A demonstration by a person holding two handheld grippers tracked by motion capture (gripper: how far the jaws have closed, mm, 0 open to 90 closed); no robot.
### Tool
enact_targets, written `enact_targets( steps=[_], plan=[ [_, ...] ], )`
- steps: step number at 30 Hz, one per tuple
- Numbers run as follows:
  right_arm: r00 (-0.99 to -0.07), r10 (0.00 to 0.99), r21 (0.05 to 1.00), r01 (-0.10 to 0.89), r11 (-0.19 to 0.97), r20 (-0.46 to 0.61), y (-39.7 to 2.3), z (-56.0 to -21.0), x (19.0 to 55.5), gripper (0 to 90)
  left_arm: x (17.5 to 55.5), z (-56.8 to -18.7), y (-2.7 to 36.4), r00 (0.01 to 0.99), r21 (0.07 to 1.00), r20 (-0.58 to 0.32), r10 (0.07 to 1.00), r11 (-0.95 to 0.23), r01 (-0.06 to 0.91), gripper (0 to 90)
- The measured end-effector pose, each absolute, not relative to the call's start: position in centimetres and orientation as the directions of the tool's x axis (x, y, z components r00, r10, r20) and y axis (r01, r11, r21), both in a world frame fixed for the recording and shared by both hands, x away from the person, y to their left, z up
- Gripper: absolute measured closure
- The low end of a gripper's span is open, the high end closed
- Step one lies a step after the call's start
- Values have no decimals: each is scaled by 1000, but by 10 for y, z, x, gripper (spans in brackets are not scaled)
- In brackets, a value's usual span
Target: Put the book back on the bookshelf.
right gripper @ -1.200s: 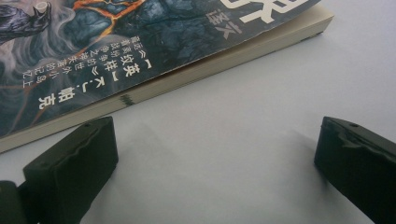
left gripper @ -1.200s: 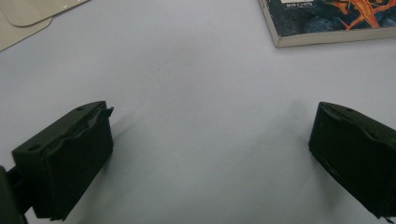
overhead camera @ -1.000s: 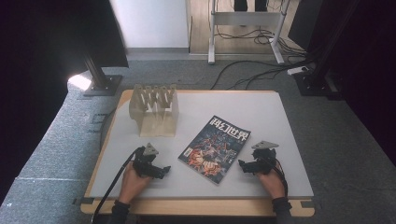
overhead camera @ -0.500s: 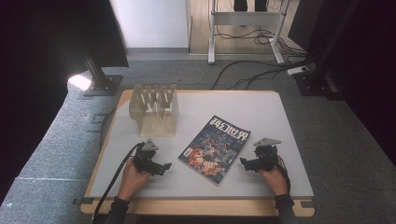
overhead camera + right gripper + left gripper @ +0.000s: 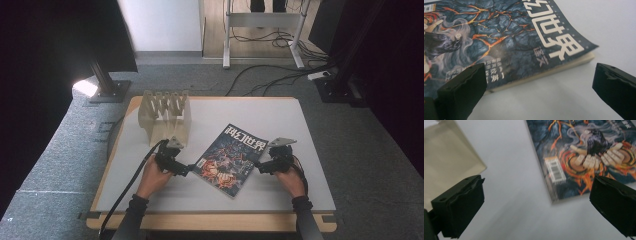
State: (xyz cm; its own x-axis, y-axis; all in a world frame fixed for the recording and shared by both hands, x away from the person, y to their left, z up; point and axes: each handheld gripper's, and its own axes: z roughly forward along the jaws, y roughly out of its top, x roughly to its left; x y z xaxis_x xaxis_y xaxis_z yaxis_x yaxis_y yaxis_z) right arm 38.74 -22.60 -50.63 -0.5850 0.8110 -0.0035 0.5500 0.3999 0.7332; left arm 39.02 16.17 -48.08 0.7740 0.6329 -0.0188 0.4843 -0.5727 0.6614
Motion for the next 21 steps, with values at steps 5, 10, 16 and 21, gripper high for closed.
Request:
enact_targets(
  steps=[5,10,16,21],
  plan=[
    [-608,794,715,548,434,-16,-220,-507,405,0,404,-479,137,802,643,-6,597,-612,460,0],
    [-621,784,702,550,453,-19,-215,-510,420,0,415,-482,119,814,645,-5,580,-620,446,0],
    [-626,780,702,549,453,-13,-213,-512,443,0,430,-494,101,819,634,5,573,-636,441,0],
    [-627,779,704,551,448,-5,-215,-514,455,0,434,-504,97,823,625,-23,567,-634,455,0]
  ],
)
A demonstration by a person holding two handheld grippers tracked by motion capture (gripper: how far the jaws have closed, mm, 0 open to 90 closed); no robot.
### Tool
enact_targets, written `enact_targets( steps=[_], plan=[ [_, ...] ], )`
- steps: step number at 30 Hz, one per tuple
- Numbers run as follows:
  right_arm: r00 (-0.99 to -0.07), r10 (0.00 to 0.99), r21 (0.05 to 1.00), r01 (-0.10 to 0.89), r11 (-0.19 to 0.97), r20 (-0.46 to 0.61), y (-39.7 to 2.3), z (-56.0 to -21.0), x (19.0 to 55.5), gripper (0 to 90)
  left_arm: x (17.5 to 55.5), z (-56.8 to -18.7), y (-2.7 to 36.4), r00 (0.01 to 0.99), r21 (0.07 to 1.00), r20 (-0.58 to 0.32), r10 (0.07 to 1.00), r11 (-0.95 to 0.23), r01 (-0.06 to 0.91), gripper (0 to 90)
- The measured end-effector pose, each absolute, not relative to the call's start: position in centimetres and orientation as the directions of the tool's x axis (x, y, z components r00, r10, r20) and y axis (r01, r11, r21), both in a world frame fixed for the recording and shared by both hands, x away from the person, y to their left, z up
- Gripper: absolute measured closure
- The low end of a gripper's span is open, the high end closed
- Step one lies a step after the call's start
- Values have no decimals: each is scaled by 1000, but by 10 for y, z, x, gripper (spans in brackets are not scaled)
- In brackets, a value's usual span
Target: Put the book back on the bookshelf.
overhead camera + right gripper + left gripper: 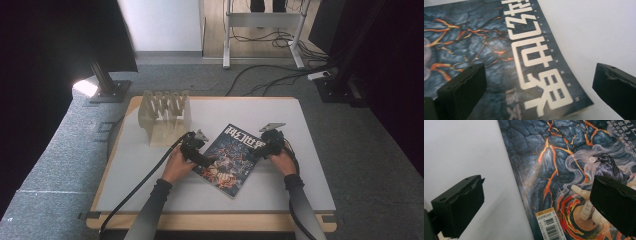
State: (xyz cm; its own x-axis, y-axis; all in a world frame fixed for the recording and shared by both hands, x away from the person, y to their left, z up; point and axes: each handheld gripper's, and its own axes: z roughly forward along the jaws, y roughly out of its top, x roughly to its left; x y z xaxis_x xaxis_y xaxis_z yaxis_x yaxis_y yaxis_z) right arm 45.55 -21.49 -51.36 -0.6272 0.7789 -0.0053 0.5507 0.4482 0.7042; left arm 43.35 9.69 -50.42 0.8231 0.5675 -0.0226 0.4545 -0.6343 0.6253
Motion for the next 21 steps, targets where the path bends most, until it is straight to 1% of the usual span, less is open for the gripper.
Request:
enact_targets(
  steps=[4,7,11,12,21],
  plan=[
    [-642,767,690,555,465,-1,-213,-519,465,0,434,-511,94,828,608,-19,560,-651,454,0],
    [-656,755,679,559,475,12,-210,-523,470,0,432,-516,91,840,601,-34,542,-660,451,0],
    [-674,734,683,577,448,88,-211,-528,472,4,429,-520,87,851,606,-85,518,-651,457,0],
    [-677,730,686,576,445,95,-212,-528,471,6,428,-521,87,853,606,-95,513,-650,458,0],
    [-675,731,691,574,439,96,-214,-528,455,24,414,-521,86,858,608,-86,507,-655,448,0]
  ],
)
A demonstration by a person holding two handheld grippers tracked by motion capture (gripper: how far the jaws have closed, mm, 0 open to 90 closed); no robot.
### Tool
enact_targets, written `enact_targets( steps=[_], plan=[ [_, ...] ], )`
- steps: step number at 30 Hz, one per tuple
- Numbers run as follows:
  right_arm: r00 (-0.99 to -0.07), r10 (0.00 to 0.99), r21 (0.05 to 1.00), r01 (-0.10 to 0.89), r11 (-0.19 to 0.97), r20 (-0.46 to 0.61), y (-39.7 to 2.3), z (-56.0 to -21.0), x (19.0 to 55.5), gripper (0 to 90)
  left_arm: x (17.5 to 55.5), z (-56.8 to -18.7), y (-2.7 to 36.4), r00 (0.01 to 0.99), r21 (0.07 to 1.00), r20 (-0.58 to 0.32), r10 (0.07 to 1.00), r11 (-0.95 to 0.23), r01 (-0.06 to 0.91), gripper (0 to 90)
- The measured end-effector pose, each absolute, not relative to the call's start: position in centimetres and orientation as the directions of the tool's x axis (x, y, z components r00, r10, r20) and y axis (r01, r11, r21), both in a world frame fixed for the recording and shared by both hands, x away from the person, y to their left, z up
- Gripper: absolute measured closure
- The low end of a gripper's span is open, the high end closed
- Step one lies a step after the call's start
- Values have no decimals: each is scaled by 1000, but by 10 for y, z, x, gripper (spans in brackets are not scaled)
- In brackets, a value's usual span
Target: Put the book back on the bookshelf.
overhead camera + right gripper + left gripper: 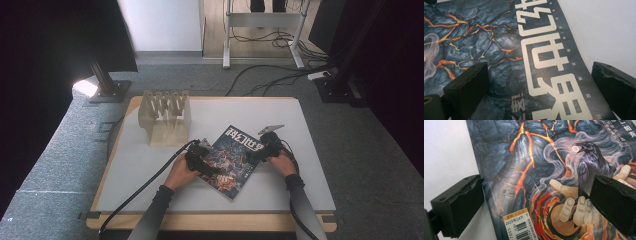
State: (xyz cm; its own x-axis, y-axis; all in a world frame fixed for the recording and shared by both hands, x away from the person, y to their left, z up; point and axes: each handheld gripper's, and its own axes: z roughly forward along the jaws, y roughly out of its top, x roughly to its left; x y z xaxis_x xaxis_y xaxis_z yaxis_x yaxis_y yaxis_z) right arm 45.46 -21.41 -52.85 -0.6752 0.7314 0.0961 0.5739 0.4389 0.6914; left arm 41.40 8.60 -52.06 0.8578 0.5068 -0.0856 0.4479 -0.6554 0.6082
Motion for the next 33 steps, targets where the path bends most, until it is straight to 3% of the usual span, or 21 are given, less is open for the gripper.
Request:
enact_targets(
  steps=[14,16,23,29,33],
  plan=[
    [-672,737,704,560,437,78,-217,-529,399,26,382,-520,93,873,598,-83,482,-677,430,0],
    [-640,768,700,562,442,29,-225,-523,387,23,380,-519,93,871,598,-76,485,-677,429,0],
    [-589,808,695,584,420,6,-246,-518,361,24,369,-520,91,858,607,-76,508,-659,444,0],
    [-596,803,677,591,438,0,-246,-527,351,19,358,-520,88,862,605,-74,502,-664,439,0],
    [-588,809,679,592,434,-4,-245,-532,351,0,358,-516,92,892,601,-33,450,-704,378,0]
  ],
)
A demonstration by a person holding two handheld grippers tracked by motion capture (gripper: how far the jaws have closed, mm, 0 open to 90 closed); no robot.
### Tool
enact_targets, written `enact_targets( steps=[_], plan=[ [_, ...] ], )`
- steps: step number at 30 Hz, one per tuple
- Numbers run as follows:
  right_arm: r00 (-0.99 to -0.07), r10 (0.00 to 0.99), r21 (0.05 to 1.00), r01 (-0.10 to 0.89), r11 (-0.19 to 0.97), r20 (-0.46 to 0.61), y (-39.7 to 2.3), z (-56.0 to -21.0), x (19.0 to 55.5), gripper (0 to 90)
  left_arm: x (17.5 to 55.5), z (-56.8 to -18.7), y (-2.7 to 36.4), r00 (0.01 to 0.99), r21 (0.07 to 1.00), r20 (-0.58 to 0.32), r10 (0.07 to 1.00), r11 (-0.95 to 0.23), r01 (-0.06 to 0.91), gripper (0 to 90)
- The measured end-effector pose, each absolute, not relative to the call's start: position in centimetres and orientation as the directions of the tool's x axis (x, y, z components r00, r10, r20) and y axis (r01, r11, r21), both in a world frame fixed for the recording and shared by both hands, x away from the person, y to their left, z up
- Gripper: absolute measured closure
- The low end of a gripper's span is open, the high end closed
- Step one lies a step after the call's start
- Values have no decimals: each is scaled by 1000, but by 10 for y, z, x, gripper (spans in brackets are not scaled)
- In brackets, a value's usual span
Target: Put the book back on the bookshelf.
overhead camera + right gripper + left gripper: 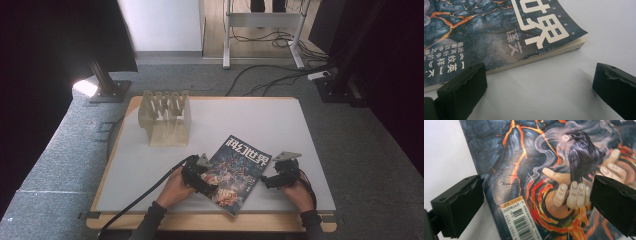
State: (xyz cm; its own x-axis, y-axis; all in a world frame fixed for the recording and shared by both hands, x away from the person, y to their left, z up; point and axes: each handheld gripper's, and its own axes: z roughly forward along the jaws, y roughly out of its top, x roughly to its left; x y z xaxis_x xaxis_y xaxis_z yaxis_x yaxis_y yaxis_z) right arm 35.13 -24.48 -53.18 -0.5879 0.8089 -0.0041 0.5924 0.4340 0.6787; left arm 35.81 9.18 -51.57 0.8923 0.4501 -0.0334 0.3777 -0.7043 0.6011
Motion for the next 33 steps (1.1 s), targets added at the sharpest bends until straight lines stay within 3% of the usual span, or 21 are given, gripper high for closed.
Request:
enact_targets(
  steps=[2,9,15,23,27,28,33],
  plan=[
    [-586,810,680,594,430,-1,-245,-532,351,0,364,-510,101,882,593,20,470,-716,368,0],
    [-584,812,680,594,431,-5,-244,-532,353,0,385,-501,133,832,584,55,551,-694,421,0],
    [-578,816,675,601,428,-3,-242,-531,359,0,392,-515,144,811,601,-12,586,-644,474,0],
    [-560,829,672,608,423,-14,-236,-530,372,0,379,-523,128,850,628,-86,519,-634,451,0],
    [-557,830,666,613,424,-16,-234,-530,378,0,377,-517,130,853,614,-8,521,-671,416,0],
    [-561,828,661,613,433,-22,-233,-529,380,0,383,-512,139,833,596,34,553,-680,427,0],
    [-564,826,659,615,432,-15,-233,-529,382,0,402,-510,160,763,580,75,642,-650,490,0]
  ],
)
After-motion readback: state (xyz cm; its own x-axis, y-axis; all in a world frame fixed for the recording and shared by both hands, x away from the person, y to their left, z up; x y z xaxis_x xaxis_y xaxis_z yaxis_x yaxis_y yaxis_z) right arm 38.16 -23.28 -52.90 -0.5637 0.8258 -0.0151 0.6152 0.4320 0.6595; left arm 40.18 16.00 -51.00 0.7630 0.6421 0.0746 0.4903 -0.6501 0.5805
